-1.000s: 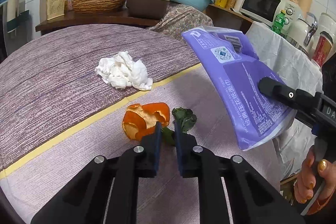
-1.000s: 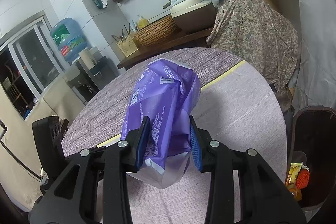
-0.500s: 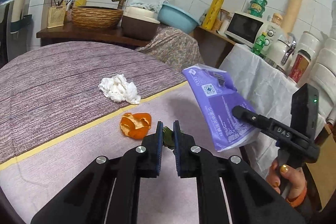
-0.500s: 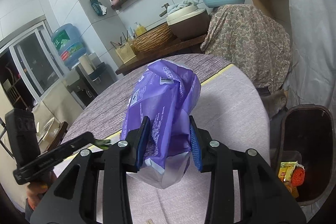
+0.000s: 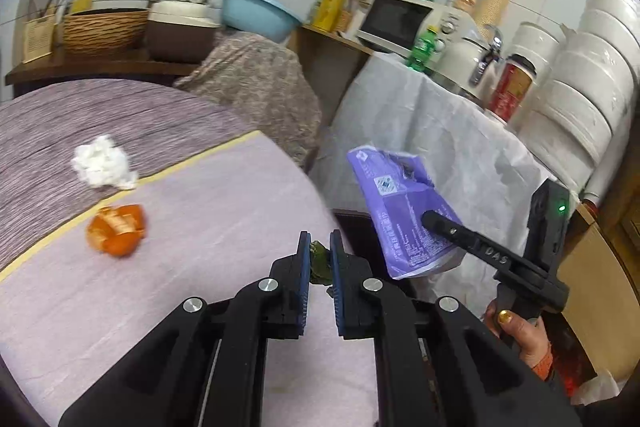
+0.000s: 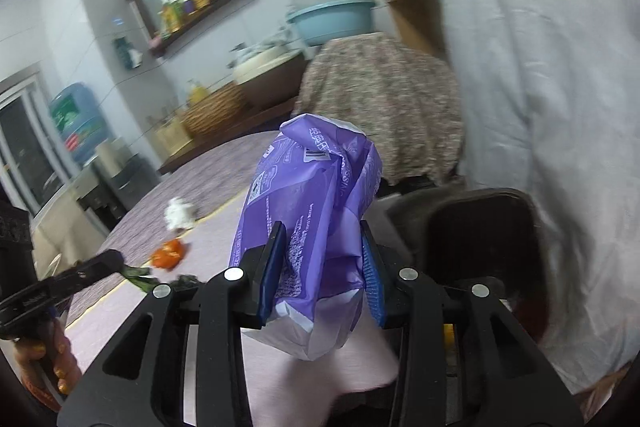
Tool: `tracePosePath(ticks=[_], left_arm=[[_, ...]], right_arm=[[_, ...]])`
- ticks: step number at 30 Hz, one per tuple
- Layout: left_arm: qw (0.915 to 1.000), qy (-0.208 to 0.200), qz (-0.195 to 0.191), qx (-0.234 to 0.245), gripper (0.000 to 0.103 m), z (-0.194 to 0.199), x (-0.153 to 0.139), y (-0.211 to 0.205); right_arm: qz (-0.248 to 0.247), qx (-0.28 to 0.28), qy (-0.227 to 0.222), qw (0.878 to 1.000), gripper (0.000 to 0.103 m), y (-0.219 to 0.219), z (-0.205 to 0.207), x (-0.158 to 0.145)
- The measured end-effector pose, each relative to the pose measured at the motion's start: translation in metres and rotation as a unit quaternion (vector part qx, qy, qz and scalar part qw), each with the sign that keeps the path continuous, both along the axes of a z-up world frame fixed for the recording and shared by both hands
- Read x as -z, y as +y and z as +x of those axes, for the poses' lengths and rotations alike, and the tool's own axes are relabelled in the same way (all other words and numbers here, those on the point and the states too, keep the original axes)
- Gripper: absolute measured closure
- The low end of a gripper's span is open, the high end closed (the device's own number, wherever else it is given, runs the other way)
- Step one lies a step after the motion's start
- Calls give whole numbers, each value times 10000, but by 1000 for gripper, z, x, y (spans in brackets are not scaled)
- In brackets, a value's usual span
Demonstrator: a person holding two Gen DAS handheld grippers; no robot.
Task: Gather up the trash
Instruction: 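Carry the green stem and purple bag over the bin with both tools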
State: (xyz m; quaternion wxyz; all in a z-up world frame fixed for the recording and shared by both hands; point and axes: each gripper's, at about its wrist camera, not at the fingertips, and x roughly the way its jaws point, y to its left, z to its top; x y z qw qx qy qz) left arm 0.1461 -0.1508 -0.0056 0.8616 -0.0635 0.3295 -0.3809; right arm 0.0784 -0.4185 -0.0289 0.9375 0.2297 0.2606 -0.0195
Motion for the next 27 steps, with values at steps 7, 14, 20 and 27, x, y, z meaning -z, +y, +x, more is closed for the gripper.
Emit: tracePosePath(ticks=[7, 14, 20, 27], left_arm=[[9985, 167, -7, 522, 92, 7, 2, -72], [9956, 361, 305, 814, 92, 12, 22, -132], [9937, 426, 515, 896, 92, 14, 36, -159], [9916, 467, 691, 989, 92, 16, 45, -189]], right_arm=[[-104, 853, 648, 9942, 66, -71, -4, 48], [-88, 983, 1488, 9839, 66, -100, 22, 127], [-138, 1054, 1786, 9782, 66, -104, 39, 167], [-269, 1213, 1821, 9754, 30, -106, 42, 183]])
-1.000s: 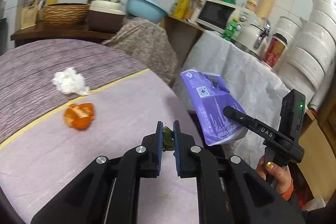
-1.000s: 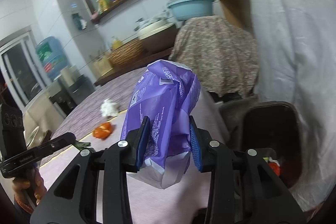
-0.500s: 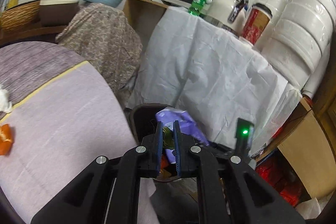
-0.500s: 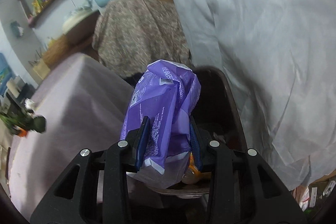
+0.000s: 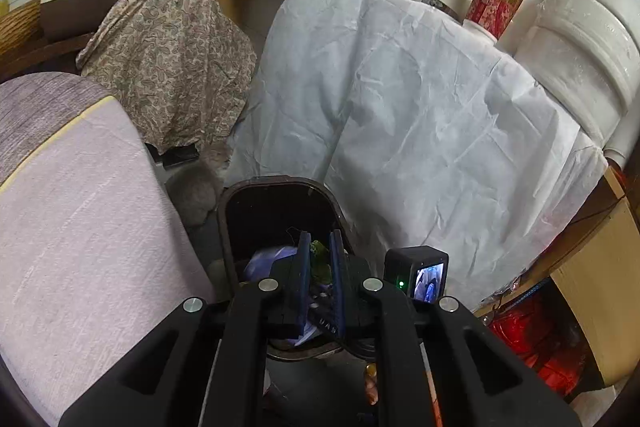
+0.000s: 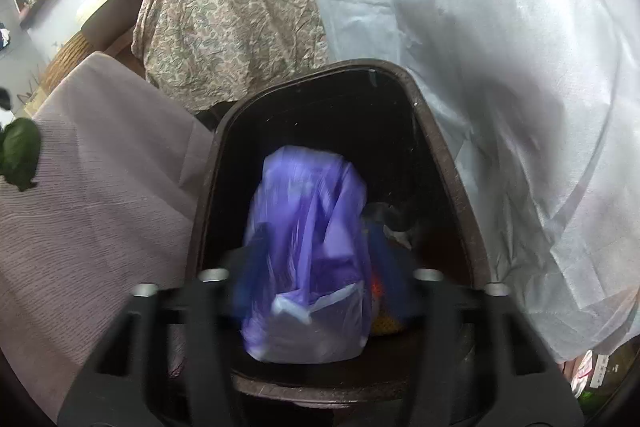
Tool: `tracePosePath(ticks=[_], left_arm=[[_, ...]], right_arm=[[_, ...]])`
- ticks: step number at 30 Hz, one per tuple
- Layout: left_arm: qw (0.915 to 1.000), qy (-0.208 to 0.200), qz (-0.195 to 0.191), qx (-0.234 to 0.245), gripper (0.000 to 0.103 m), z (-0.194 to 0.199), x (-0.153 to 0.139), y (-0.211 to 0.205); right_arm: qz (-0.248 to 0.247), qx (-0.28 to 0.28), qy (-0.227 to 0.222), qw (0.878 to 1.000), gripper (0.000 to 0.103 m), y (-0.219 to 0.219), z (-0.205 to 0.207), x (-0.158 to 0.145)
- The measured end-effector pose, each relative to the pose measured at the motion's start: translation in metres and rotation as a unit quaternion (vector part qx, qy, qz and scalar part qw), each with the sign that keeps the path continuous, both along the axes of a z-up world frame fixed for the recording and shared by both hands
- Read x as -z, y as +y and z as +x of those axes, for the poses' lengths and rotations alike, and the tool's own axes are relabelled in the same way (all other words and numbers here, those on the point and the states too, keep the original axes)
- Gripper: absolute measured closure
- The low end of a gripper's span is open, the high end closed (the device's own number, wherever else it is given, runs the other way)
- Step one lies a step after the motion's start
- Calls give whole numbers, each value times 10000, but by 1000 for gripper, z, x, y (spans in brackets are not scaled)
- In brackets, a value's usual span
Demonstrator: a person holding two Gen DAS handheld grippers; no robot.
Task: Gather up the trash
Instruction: 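Carry the green stem and purple bag over the bin with both tools, then open the right tool to drop the bag while left tool releases the stem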
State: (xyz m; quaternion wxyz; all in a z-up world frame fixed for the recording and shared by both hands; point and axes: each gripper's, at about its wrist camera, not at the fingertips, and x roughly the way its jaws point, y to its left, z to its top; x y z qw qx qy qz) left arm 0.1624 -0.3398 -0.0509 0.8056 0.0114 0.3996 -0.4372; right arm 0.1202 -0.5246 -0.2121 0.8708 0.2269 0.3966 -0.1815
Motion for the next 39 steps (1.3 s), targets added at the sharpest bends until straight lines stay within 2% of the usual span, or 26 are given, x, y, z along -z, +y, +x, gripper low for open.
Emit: tracePosePath(ticks=[4, 14, 22, 23, 24, 26, 28, 37, 39], left_arm=[[9999, 10, 119, 18, 92, 1, 8, -13], [9988, 28, 457, 175, 92, -1, 29, -52], [9976, 85, 640, 234, 91, 0, 46, -72], [9978, 141, 617, 212, 83, 2, 47, -71], [9980, 201, 566, 180, 66, 3, 47, -69], [9990, 236, 389, 7, 43, 6, 43, -61], [9993, 228, 275, -80, 42, 8, 39, -56], [9992, 337, 202, -17, 34, 2, 31, -39], [9993, 309, 190, -9, 29, -2, 27, -31]], right_arm=[[-302, 92, -154, 9994, 29, 0, -12, -11], [-411, 786, -437, 9951, 25, -16, -67, -42], [-556, 981, -561, 9920, 25, -26, -87, -55], [-560, 1002, -565, 9918, 25, -26, -87, -55], [-550, 998, -569, 9919, 25, -26, -88, -55], [-529, 981, -584, 9921, 25, -25, -89, -55], [-530, 960, -574, 9923, 25, -24, -88, -54], [-478, 775, -639, 9938, 25, -11, -83, -61], [-458, 657, -649, 9947, 25, -5, -78, -65]])
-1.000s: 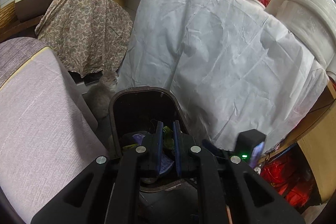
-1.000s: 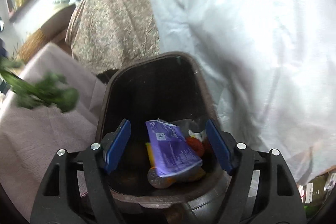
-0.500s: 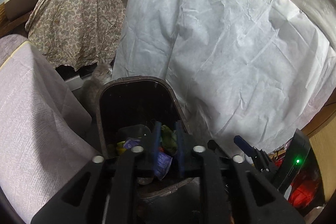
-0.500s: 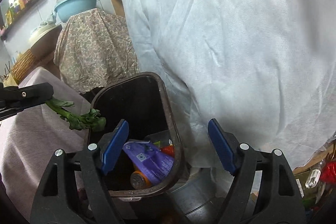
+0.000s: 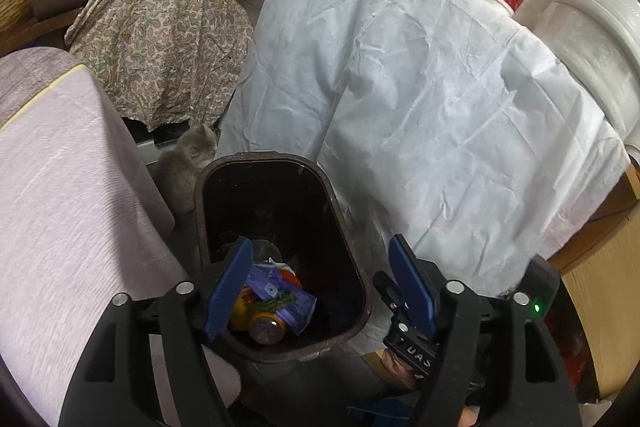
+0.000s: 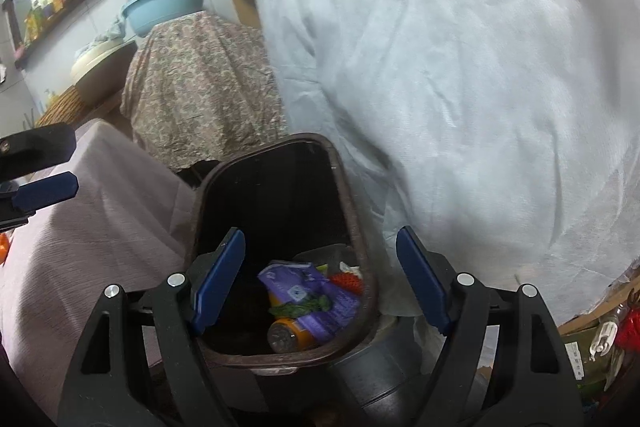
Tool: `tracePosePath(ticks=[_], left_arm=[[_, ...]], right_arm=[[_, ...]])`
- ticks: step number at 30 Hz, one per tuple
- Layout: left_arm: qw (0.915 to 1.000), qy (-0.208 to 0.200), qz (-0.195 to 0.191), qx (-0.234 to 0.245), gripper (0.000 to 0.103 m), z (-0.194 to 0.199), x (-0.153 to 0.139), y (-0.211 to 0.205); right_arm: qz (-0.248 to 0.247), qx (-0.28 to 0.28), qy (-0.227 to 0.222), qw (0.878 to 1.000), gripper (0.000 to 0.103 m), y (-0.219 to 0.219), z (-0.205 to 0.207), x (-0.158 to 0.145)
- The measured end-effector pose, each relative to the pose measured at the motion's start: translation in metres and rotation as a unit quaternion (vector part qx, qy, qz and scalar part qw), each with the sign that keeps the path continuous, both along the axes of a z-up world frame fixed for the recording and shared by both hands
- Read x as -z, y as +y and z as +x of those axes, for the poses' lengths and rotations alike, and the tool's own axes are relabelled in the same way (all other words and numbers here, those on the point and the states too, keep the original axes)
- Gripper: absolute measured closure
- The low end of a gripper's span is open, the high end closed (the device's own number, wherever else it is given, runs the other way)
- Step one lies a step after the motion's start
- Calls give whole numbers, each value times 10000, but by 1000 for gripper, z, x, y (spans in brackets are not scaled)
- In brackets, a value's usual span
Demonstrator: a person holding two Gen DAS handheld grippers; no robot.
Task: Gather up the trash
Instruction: 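Open the right tool to drop the bag while left tool releases the stem, then move both open tools back over the table toward the orange peel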
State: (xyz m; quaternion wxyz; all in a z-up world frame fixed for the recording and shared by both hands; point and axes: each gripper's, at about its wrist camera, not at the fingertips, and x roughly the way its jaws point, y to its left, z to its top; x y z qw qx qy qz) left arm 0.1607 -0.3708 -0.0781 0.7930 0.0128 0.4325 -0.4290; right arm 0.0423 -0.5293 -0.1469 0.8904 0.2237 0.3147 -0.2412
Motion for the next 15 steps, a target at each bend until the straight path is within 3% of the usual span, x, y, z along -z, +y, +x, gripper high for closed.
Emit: tracePosePath(ticks=[7, 15], left_arm=[[9999, -45, -54, -150, 20, -2, -20, 43], [9970, -304, -58, -710, 15, 3, -41, 134]], right_arm=[[26, -437, -116, 9990, 24, 29, 13, -18], [43, -961, -310, 9949, 18, 64, 23, -42]])
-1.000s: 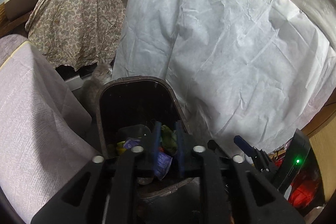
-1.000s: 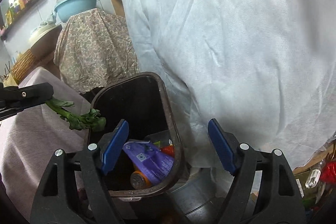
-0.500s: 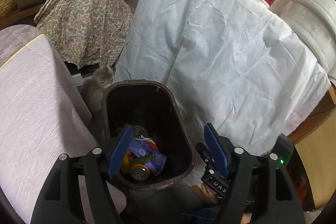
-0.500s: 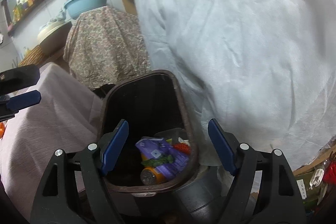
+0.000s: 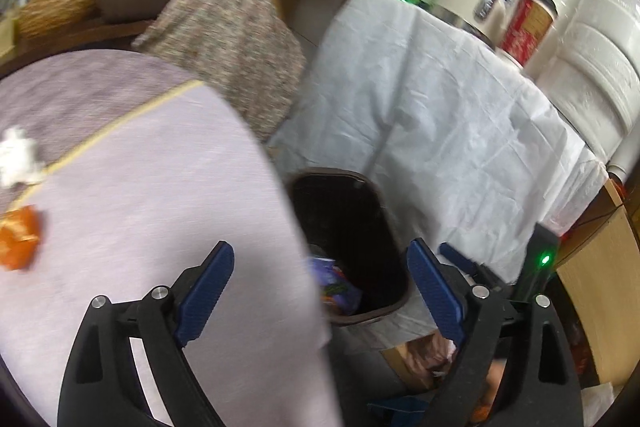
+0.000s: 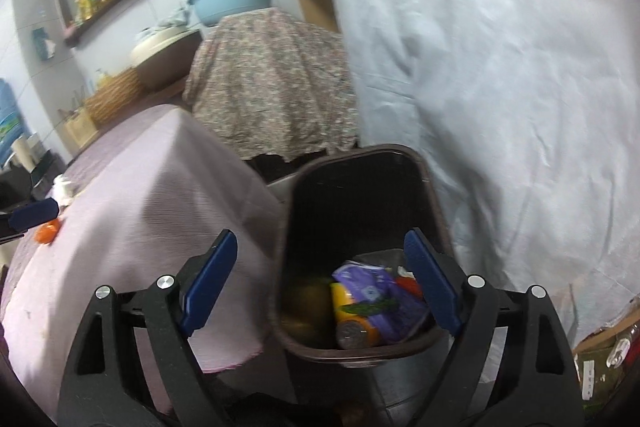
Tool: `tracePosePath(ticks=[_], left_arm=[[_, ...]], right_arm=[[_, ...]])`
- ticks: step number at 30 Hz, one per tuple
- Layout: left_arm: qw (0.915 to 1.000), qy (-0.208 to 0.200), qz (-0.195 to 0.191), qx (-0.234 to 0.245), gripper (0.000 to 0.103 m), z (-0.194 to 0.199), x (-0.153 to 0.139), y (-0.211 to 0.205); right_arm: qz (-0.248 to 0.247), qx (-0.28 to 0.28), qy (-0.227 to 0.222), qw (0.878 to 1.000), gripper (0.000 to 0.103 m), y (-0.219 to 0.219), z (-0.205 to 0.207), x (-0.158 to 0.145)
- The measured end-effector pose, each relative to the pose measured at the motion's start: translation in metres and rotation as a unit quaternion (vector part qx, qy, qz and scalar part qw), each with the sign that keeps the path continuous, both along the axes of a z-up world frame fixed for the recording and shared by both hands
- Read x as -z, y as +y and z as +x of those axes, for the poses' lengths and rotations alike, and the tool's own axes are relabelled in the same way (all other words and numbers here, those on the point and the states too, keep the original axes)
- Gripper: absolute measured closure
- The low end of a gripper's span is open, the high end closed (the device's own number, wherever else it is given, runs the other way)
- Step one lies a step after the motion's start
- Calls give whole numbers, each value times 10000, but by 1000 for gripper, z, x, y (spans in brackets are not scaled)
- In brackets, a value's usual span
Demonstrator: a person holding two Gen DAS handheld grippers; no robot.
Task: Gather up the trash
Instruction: 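Move both open tools back over the table toward the orange peel, then grasp the orange peel with the left tool and lift it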
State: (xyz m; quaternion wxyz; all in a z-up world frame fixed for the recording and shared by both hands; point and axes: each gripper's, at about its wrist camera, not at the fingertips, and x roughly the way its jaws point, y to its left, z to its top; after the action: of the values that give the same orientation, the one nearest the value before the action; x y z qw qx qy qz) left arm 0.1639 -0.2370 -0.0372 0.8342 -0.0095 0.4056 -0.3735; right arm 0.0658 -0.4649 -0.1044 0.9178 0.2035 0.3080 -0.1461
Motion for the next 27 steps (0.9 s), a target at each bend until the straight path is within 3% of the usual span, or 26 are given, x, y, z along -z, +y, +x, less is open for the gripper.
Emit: tracePosePath(ticks=[5, 11, 16, 19, 25, 27], left_arm=[[9972, -332, 191, -636, 15, 5, -7, 61], [9836, -554, 850, -1491, 15, 27, 1, 123], [9719, -736, 1522, -1638, 16, 49, 13, 143], [9721, -602, 1644, -1559, 19, 63, 24, 148], [9706, -521, 1864, -1432, 43, 76, 37, 140], [9719, -443, 1843, -1396, 55, 77, 41, 141]], right_arm=[[-11, -470, -69, 9989, 18, 32, 16, -16], [-169, -1009, -69, 9947, 18, 73, 31, -31], [-240, -1354, -106, 9904, 18, 100, 39, -43], [-281, -1504, -112, 9882, 18, 114, 43, -51], [-533, -1842, -125, 9814, 17, 141, 50, -67], [-618, -1937, -122, 9790, 17, 148, 52, -72]])
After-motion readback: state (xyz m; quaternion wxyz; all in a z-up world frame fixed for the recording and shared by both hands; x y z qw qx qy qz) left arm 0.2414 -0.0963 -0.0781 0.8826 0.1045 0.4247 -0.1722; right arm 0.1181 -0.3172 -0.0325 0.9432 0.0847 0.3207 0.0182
